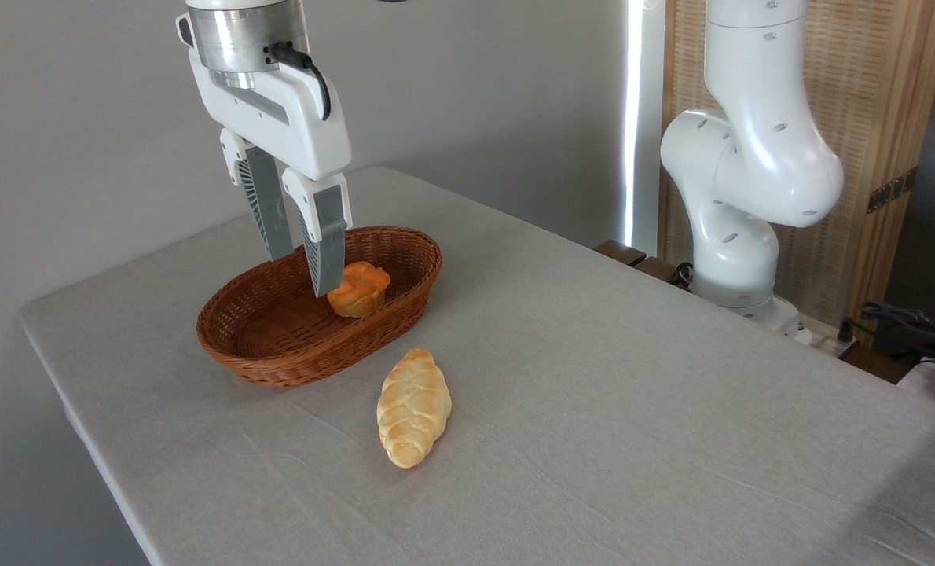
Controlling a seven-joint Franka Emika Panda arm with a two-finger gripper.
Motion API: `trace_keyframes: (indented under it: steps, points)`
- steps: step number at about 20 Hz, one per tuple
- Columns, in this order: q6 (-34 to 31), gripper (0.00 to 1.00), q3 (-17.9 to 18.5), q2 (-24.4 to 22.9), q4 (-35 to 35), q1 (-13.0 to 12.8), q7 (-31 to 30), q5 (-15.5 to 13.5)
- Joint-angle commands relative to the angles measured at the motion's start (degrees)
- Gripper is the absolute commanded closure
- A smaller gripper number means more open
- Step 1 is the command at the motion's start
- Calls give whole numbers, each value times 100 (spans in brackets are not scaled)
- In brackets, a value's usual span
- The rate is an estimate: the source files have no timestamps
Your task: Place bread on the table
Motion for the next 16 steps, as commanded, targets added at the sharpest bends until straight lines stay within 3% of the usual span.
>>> trace_keyframes:
  steps: [1, 16]
  points:
    - [-149, 0, -6, 32, 86, -56, -94, 22]
    - [-289, 0, 2, -12, 95, -56, -59, 12]
